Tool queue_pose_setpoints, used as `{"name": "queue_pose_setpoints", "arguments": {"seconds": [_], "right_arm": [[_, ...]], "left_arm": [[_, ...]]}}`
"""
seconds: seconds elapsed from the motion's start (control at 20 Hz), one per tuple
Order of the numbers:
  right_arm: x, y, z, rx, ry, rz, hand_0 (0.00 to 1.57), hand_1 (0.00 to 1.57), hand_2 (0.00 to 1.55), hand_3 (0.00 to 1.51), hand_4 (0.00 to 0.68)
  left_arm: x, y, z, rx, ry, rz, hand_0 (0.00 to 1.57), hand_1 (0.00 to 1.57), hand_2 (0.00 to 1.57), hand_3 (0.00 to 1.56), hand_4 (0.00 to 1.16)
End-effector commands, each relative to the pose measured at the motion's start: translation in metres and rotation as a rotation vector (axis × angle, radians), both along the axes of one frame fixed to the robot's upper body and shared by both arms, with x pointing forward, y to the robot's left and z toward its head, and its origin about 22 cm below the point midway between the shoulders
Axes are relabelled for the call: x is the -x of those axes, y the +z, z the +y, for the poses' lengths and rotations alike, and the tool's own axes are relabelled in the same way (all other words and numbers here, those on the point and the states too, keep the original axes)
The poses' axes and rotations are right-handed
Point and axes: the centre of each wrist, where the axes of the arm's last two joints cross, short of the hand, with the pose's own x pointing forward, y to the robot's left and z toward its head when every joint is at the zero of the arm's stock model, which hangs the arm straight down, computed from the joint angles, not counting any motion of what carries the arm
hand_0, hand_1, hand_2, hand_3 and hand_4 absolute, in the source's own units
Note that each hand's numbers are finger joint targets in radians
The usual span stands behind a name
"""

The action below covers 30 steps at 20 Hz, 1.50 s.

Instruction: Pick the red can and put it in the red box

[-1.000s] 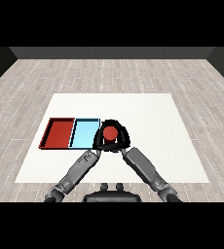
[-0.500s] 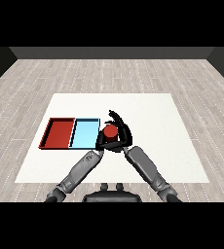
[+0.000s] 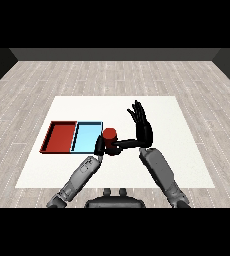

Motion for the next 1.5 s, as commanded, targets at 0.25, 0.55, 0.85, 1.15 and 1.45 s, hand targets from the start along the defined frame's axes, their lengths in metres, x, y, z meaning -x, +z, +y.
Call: {"name": "queue_pose_setpoints", "arguments": {"seconds": [0.25, 0.55, 0.85, 1.15, 1.45], "right_arm": [[0.02, 0.012, -0.061, -0.064, -0.143, -0.013, 0.0, 0.0, 0.0, 0.0, 0.0], [0.029, -0.043, -0.093, -0.063, -0.207, 0.053, 0.0, 0.0, 0.0, 0.0, 0.0], [0.034, -0.078, -0.144, 0.056, -0.29, 0.173, 0.0, 0.0, 0.0, 0.0, 0.0], [0.036, -0.105, -0.157, 0.048, -0.266, 0.234, 0.0, 0.0, 0.0, 0.0, 0.0], [0.042, -0.133, -0.138, 0.047, -0.299, 0.253, 0.0, 0.0, 0.0, 0.0, 0.0]], "left_arm": [[-0.003, 0.007, 0.051, -0.027, 0.066, -0.038, 1.57, 1.57, 1.57, 1.46, 1.13], [0.002, 0.052, 0.082, -0.115, 0.137, -0.102, 1.57, 1.57, 1.57, 1.46, 1.11], [-0.022, 0.053, 0.114, -0.199, 0.226, -0.079, 1.57, 1.57, 1.56, 1.42, 1.12], [-0.05, 0.07, 0.162, -0.382, 0.352, -0.042, 1.57, 1.57, 1.53, 1.4, 1.12], [-0.077, 0.055, 0.23, -0.497, 0.468, 0.091, 1.54, 1.54, 1.52, 1.45, 1.08]]}}
